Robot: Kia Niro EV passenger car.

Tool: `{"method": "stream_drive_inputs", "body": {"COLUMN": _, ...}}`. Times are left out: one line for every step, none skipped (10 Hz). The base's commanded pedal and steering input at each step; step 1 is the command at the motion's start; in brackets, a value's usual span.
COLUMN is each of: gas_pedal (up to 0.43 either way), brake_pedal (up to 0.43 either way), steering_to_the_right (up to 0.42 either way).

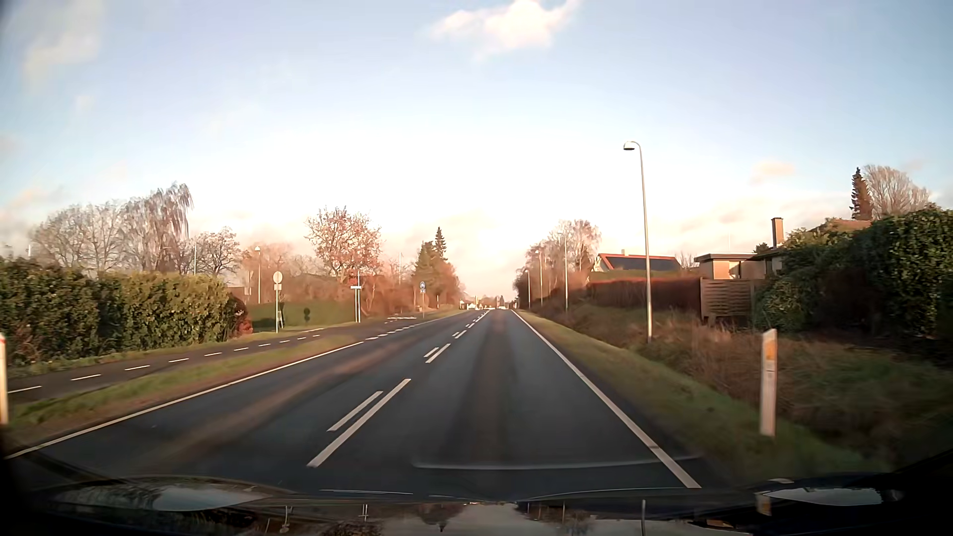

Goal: Follow the waypoints while adhering to traffic rules and regulations

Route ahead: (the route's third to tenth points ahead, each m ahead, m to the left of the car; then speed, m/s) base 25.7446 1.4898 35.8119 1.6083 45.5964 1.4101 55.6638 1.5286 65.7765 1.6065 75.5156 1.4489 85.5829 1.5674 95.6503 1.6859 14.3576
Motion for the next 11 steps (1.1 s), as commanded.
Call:
{"method": "stream_drive_inputs", "body": {"gas_pedal": 0.189, "brake_pedal": 0.0, "steering_to_the_right": -0.002}}
{"method": "stream_drive_inputs", "body": {"gas_pedal": 0.189, "brake_pedal": 0.0, "steering_to_the_right": -0.001}}
{"method": "stream_drive_inputs", "body": {"gas_pedal": 0.189, "brake_pedal": 0.0, "steering_to_the_right": -0.002}}
{"method": "stream_drive_inputs", "body": {"gas_pedal": 0.189, "brake_pedal": 0.0, "steering_to_the_right": -0.001}}
{"method": "stream_drive_inputs", "body": {"gas_pedal": 0.189, "brake_pedal": 0.0, "steering_to_the_right": 0.0}}
{"method": "stream_drive_inputs", "body": {"gas_pedal": 0.189, "brake_pedal": 0.0, "steering_to_the_right": 0.001}}
{"method": "stream_drive_inputs", "body": {"gas_pedal": 0.189, "brake_pedal": 0.0, "steering_to_the_right": 0.003}}
{"method": "stream_drive_inputs", "body": {"gas_pedal": 0.189, "brake_pedal": 0.0, "steering_to_the_right": 0.003}}
{"method": "stream_drive_inputs", "body": {"gas_pedal": 0.189, "brake_pedal": 0.0, "steering_to_the_right": 0.003}}
{"method": "stream_drive_inputs", "body": {"gas_pedal": 0.197, "brake_pedal": 0.0, "steering_to_the_right": 0.003}}
{"method": "stream_drive_inputs", "body": {"gas_pedal": 0.197, "brake_pedal": 0.0, "steering_to_the_right": 0.003}}
